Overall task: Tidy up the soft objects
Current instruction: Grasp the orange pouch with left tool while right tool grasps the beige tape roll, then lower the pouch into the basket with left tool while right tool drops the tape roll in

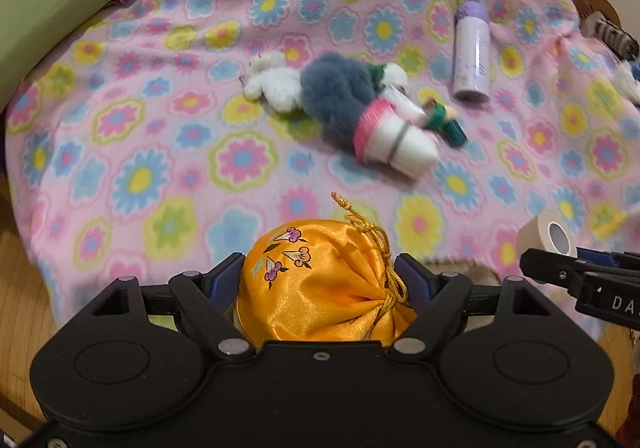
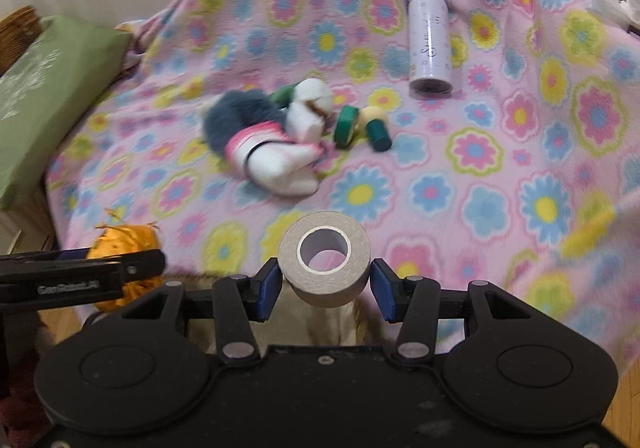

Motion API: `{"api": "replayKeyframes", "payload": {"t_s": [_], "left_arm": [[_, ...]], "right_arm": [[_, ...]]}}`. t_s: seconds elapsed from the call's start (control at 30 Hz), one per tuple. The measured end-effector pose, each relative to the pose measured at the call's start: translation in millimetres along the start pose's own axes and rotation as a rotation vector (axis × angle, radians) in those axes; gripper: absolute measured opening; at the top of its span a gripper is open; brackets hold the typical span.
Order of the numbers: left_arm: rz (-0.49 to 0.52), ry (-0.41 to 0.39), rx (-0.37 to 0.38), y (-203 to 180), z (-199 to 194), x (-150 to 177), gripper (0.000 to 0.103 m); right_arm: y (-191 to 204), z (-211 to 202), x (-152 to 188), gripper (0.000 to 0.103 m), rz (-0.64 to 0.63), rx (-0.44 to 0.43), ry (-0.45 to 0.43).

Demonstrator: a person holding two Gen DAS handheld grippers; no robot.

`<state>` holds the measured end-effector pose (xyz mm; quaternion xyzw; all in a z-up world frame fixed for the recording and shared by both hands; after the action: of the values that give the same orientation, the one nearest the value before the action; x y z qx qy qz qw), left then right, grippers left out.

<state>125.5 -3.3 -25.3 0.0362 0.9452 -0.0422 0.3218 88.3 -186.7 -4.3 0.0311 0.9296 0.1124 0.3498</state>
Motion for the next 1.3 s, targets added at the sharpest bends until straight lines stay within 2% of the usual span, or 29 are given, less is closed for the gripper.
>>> {"api": "replayKeyframes", "payload": {"t_s": [0.4, 0.73, 1.03, 1.3], "left_arm": [[-0.074, 0.028, -0.016, 4, -24, 65, 0.076], [-0.099, 0.072, -0.031, 9, -15, 83, 0.076], [-0.072, 0.127, -0.034, 6, -2, 86, 0.076], [-0.038, 0.136, -0.047, 1, -2, 88, 0.077]], "right_arm": [[25, -36, 70, 0.048, -0.069, -0.049, 0.031], [21, -30, 77, 0.048, -0.029, -0.072, 0.104], [21, -5, 81, 0.048, -0.016, -0.095, 0.226], [27, 3, 83, 0.048, -0.048, -0.088, 0.271]]}}
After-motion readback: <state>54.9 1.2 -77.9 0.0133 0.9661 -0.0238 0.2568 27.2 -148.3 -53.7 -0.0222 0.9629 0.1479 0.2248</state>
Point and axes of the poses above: each gripper's, at about its wrist camera, not at the fingertips, and z roughly the way its jaws point, y to its left, x to its underside, the point moved 3 cm from there along z, roughly the way its jaws point, and after that the axes turned 7 degrees about -x, right-handed, at the moved point
